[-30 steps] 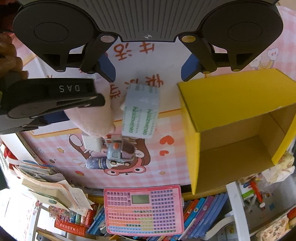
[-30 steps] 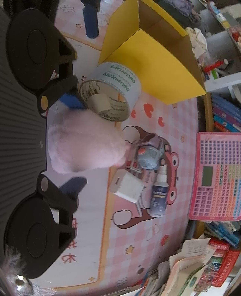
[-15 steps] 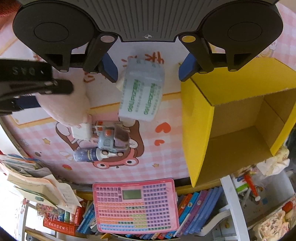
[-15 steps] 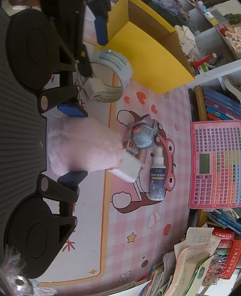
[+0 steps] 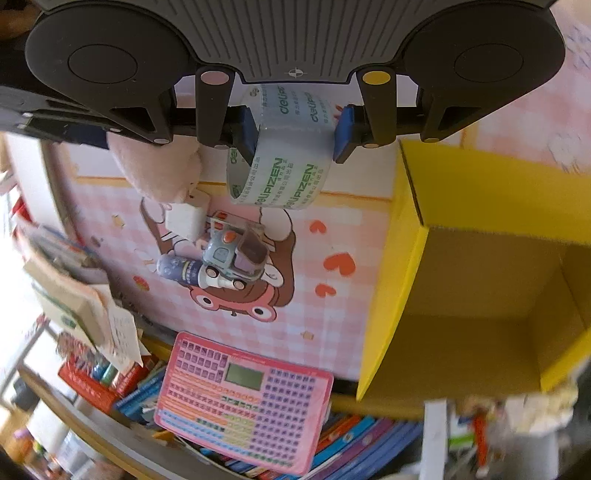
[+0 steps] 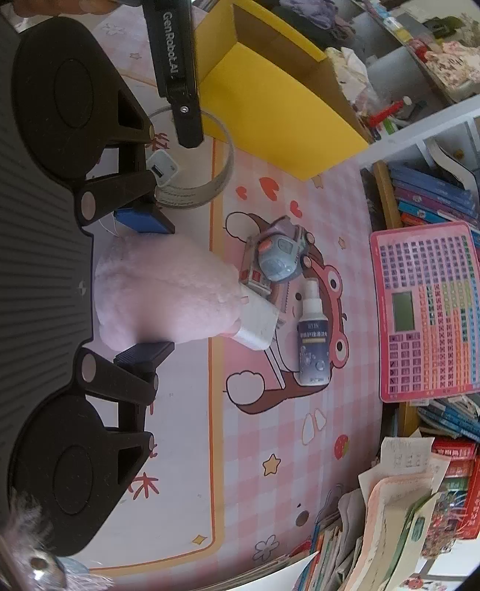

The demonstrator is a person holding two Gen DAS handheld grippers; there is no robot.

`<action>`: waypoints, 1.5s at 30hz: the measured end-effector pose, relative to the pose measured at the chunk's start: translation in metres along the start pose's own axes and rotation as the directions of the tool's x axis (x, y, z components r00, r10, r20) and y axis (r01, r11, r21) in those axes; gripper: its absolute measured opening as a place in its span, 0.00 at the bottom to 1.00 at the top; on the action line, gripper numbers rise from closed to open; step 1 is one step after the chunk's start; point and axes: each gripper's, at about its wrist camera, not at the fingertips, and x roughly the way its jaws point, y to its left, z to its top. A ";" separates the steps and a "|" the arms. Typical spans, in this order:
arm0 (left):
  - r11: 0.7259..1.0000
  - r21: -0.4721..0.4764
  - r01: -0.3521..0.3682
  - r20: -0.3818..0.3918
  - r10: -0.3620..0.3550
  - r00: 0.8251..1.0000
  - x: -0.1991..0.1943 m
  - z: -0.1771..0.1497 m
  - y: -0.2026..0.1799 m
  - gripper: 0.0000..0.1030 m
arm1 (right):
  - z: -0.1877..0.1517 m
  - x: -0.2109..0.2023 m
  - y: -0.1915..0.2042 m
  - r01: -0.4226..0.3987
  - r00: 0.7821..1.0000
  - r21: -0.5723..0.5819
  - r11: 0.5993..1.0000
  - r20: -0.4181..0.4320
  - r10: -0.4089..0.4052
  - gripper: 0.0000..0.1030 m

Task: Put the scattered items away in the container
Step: 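Close the left gripper on the tape roll while the right gripper grasps the pink pig, then lift and carry the tape roll and pig together over the yellow box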

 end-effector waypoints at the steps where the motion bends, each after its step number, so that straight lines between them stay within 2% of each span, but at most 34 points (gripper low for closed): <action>1: 1.000 -0.020 0.010 -0.005 -0.010 1.000 0.000 0.000 0.002 0.39 | 0.000 -0.001 -0.001 0.001 1.000 0.006 1.000 0.002 -0.001 0.56; 5: 0.995 -0.081 0.055 -0.007 -0.056 0.998 -0.002 0.001 0.006 0.39 | 0.000 -0.004 -0.004 0.002 1.000 0.018 1.000 0.010 -0.002 0.56; 13: 0.992 -0.070 0.106 0.039 -0.104 0.994 -0.019 0.003 0.001 0.39 | -0.004 -0.016 -0.007 -0.003 1.000 0.031 1.000 0.014 0.002 0.55; 19: 0.989 -0.057 0.137 0.038 -0.135 0.990 -0.027 -0.002 0.001 0.39 | -0.014 -0.015 -0.002 0.010 1.000 0.034 0.999 -0.024 -0.009 0.54; 22: 0.989 -0.029 0.144 0.044 -0.142 0.989 -0.036 -0.007 0.003 0.39 | -0.017 -0.013 0.004 0.037 0.998 0.022 0.999 -0.042 -0.036 0.56; 26: 0.986 -0.004 0.164 0.061 -0.164 0.985 -0.048 -0.014 0.009 0.39 | -0.016 -0.003 0.013 0.072 0.995 -0.011 0.997 -0.064 -0.073 0.68; 29: 0.982 -0.005 0.186 0.074 -0.185 0.980 -0.057 -0.019 0.019 0.39 | -0.016 0.004 0.016 0.096 0.993 0.000 0.995 -0.073 -0.096 0.69; 33: 0.979 -0.026 0.204 0.083 -0.201 0.976 -0.066 -0.025 0.037 0.39 | -0.018 0.001 0.023 0.121 0.990 0.008 0.993 -0.071 -0.120 0.59; 36: 0.975 -0.050 0.218 0.085 -0.213 0.973 -0.071 -0.032 0.052 0.39 | -0.026 -0.008 0.034 0.128 0.990 0.027 0.991 -0.058 -0.126 0.56; 45: 0.960 -0.114 0.254 0.075 -0.247 0.966 -0.094 -0.054 0.097 0.39 | -0.051 -0.042 0.084 0.112 0.994 0.012 0.994 -0.004 -0.111 0.54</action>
